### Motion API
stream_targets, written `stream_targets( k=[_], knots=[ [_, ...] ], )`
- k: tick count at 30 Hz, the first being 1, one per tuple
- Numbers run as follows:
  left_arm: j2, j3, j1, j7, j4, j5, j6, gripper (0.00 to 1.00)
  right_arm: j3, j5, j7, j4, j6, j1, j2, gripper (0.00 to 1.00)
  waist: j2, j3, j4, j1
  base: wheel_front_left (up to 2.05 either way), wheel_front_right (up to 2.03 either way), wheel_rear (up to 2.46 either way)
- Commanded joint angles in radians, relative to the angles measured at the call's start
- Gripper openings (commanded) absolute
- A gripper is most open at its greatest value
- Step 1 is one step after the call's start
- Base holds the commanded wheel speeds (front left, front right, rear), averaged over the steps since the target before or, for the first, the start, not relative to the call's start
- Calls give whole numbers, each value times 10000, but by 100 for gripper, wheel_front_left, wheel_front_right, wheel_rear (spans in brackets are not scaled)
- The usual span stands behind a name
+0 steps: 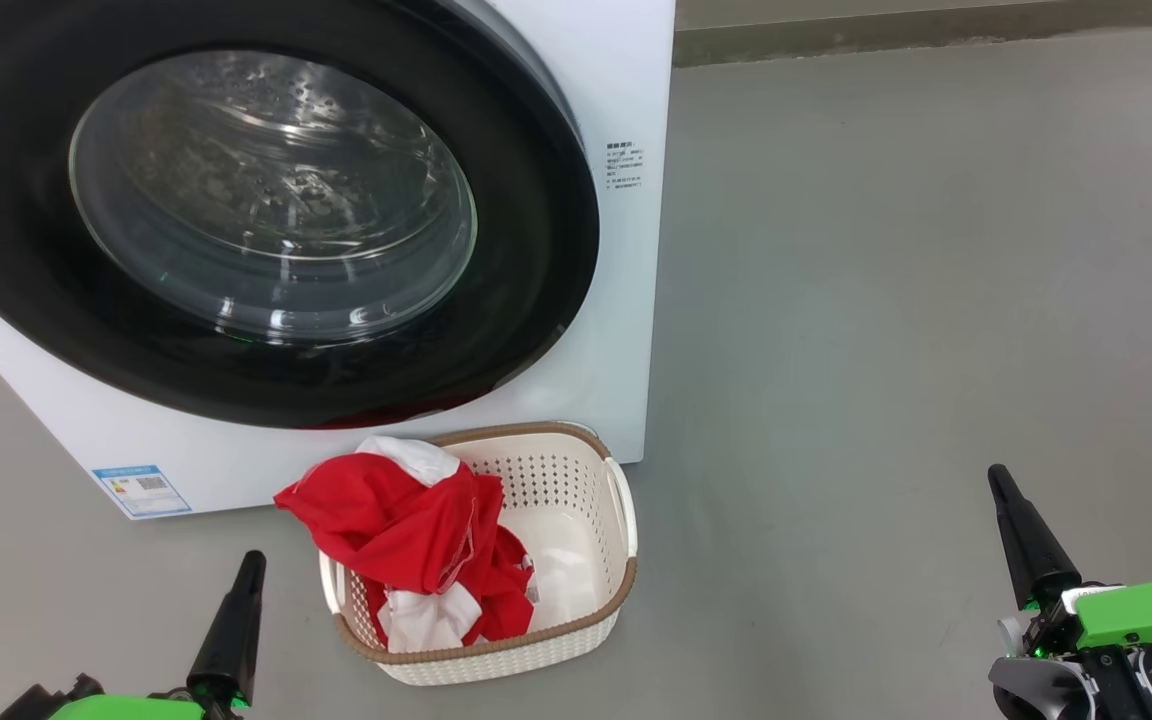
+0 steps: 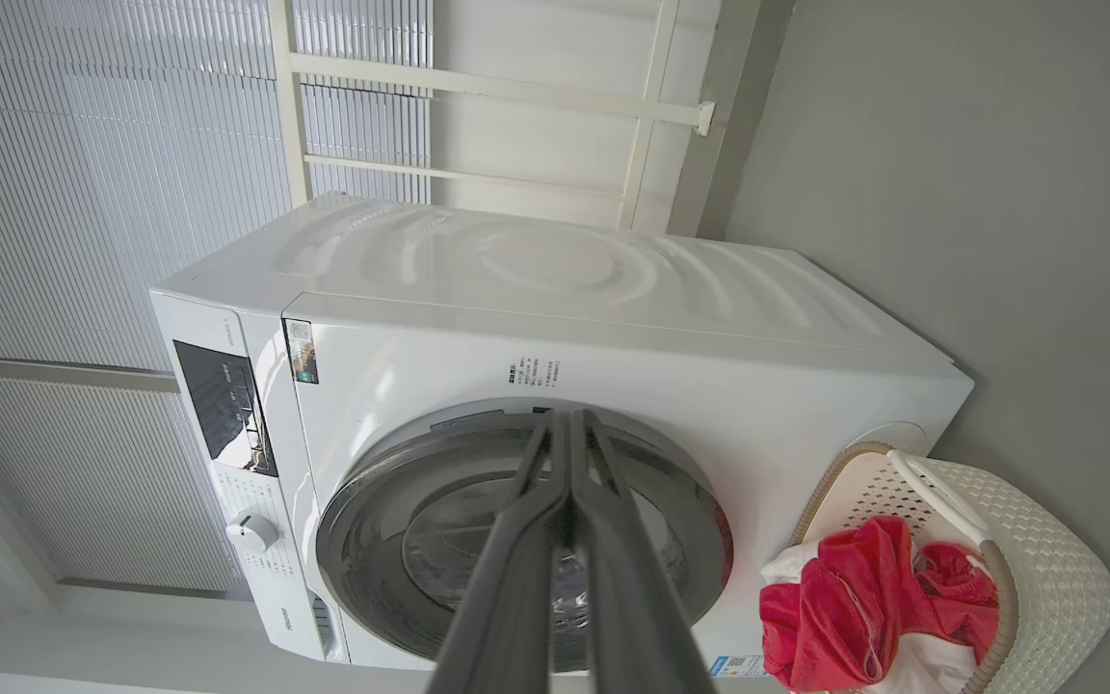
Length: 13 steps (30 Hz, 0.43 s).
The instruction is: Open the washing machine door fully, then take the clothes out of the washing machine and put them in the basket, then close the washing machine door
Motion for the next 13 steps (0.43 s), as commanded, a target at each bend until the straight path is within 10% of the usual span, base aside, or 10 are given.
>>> stream_targets(
  k=[1, 13],
  knots=[
    [75, 355, -416, 32, -203, 76, -69, 0, 154, -56, 37, -248, 6, -427, -80, 0, -1, 0, 0, 0, 0, 0, 0],
    [68, 366, -417, 41, -203, 86, -69, 0, 145, -64, 44, -248, 6, -428, -73, 0, -1, 0, 0, 0, 0, 0, 0]
  ],
)
